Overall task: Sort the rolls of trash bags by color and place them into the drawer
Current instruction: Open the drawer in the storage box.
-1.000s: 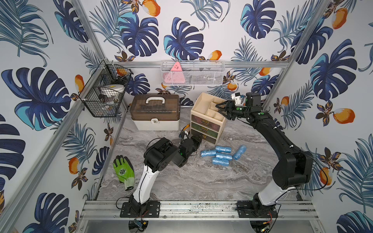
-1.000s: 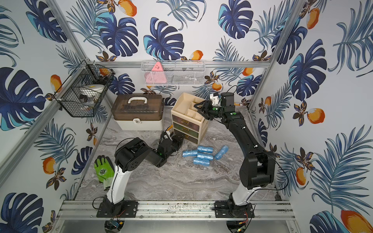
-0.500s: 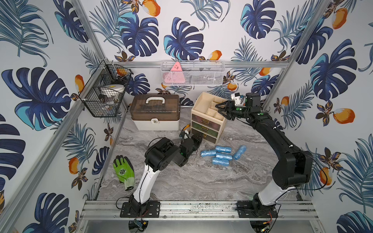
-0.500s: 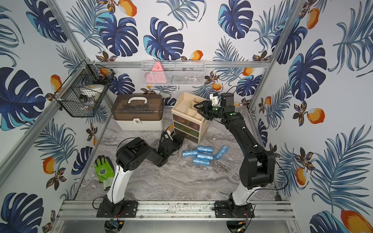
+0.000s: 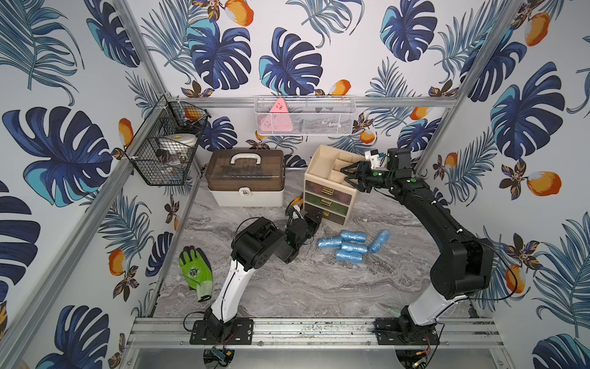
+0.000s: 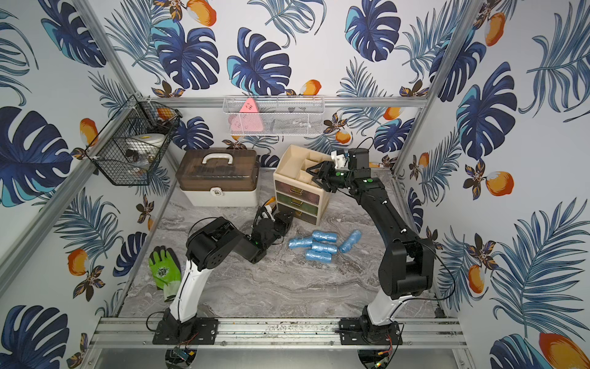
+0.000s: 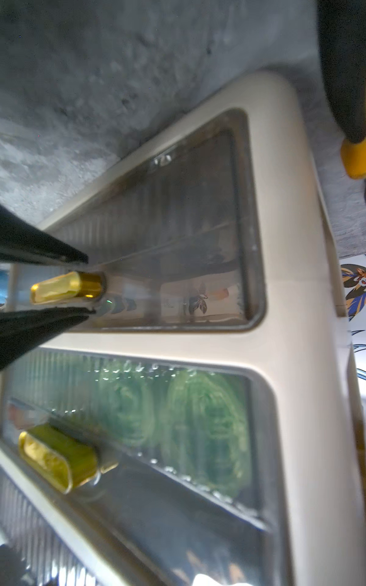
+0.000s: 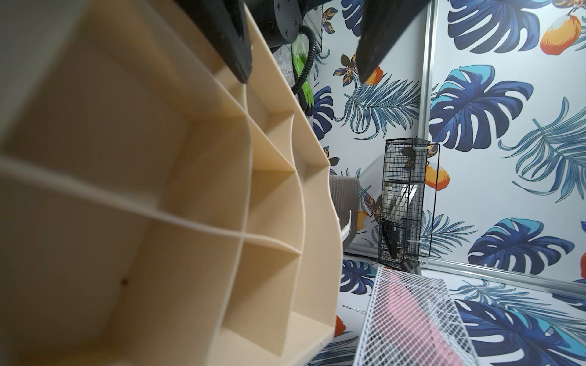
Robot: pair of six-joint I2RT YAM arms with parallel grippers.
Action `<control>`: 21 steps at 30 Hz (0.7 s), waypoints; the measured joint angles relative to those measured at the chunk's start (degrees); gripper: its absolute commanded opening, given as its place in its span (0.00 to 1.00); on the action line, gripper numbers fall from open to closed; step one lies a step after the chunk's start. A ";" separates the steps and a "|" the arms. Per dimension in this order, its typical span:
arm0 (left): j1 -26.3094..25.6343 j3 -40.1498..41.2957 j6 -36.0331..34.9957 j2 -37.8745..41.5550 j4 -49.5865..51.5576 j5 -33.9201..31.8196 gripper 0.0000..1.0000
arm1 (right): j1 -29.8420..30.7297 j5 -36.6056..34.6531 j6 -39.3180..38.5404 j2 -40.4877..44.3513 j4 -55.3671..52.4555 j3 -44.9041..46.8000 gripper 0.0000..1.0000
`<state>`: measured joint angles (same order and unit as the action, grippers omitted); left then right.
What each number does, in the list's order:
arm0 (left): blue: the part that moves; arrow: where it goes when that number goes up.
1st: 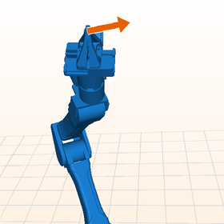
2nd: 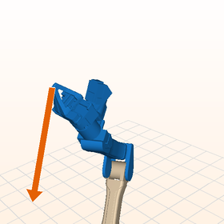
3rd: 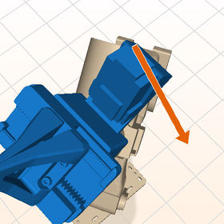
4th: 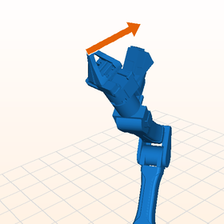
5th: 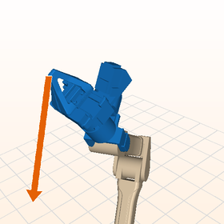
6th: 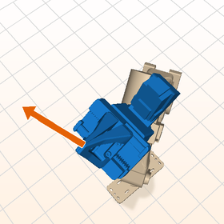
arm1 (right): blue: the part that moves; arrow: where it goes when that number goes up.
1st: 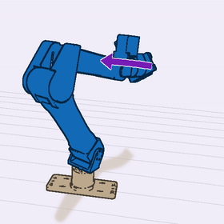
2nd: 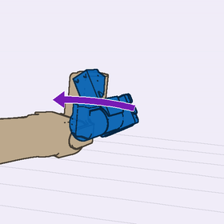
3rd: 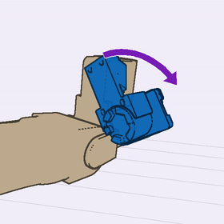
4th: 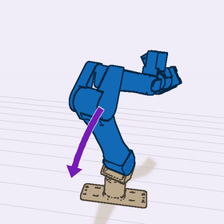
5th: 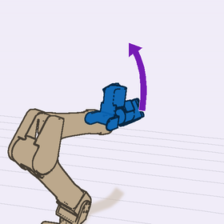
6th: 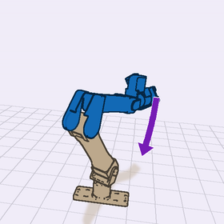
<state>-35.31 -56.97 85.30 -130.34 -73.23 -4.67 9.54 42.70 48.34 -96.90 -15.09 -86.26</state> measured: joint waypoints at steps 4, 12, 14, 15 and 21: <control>0.00 -0.44 0.00 -0.48 0.02 0.00 0.27 | -0.07 0.00 0.31 -0.09 0.02 0.00 0.56; 0.00 -1.09 0.02 -0.76 0.26 -0.02 0.23 | -0.07 0.17 0.33 -0.20 0.20 0.09 0.56; 0.00 -1.53 0.02 -0.87 0.46 -0.04 0.22 | -0.07 0.22 0.33 -0.20 0.31 0.15 0.56; 0.00 -1.84 0.04 -0.90 0.66 -0.07 0.21 | -0.07 0.24 0.33 -0.20 0.42 0.20 0.56; 0.00 -2.91 0.04 -1.09 1.75 -0.26 0.20 | -0.17 0.22 0.52 -0.28 1.07 0.31 0.56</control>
<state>-35.31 -59.88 85.34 -131.44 -71.48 -4.93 9.37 42.92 48.86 -97.19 -14.02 -85.95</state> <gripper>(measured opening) 0.205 0.558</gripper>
